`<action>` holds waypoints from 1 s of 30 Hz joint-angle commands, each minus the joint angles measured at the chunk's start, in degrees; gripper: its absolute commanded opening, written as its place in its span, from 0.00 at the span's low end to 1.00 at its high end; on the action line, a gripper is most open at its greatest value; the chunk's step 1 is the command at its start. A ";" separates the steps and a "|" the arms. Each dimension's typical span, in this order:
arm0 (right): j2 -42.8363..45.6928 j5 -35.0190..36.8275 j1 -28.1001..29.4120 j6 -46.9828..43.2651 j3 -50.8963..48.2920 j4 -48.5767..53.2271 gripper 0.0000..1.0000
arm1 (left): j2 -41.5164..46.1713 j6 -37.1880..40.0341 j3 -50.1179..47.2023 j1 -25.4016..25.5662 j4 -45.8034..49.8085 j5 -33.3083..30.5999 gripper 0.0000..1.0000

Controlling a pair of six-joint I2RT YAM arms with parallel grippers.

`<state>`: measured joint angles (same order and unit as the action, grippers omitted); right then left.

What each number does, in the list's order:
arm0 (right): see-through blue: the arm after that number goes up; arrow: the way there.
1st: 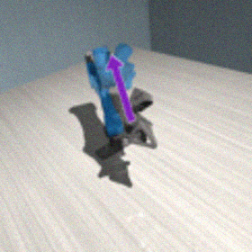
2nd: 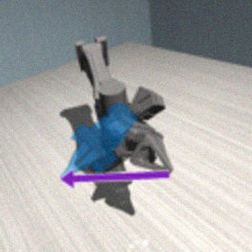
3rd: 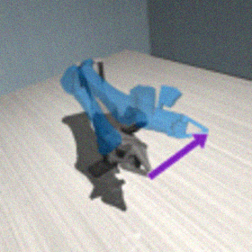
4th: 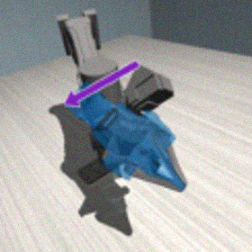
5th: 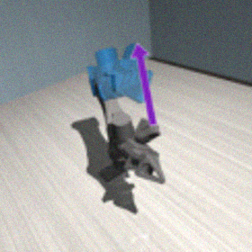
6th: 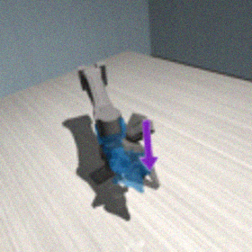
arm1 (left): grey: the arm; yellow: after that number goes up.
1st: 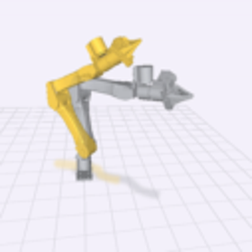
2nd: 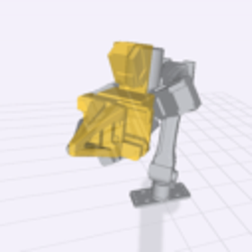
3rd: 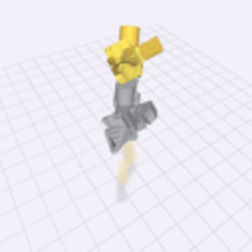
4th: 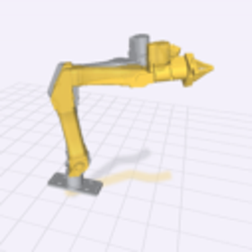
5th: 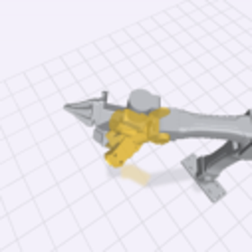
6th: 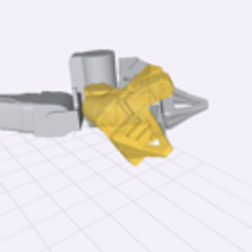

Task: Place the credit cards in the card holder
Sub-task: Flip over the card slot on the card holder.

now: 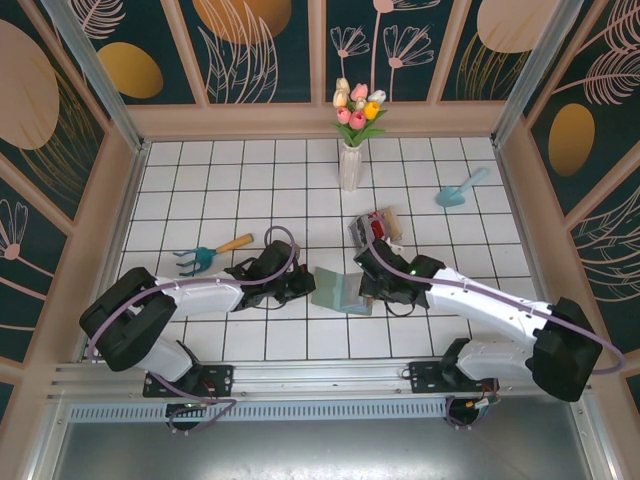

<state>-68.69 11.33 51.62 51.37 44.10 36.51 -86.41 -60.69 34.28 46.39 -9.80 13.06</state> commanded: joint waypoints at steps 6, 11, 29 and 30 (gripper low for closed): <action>-2.76 -2.61 0.16 -0.85 -0.83 -8.02 0.00 | -1.61 0.77 0.57 -0.02 0.10 0.32 0.00; -3.07 -6.23 0.11 -0.83 -0.59 -15.32 0.00 | -2.26 -0.60 -0.06 -0.02 -2.53 1.35 0.00; -11.49 -9.15 -0.46 1.74 -7.87 -26.60 0.00 | 0.32 -5.49 -4.47 0.06 -5.87 -1.86 0.10; -11.64 -9.21 -0.46 1.87 -8.42 -26.86 0.00 | 0.90 -5.22 -4.44 0.10 -5.31 -2.36 0.14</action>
<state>-79.18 2.87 51.48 51.99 37.93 11.18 -88.05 -65.76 30.30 46.39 -17.06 13.17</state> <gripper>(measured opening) 0.058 0.125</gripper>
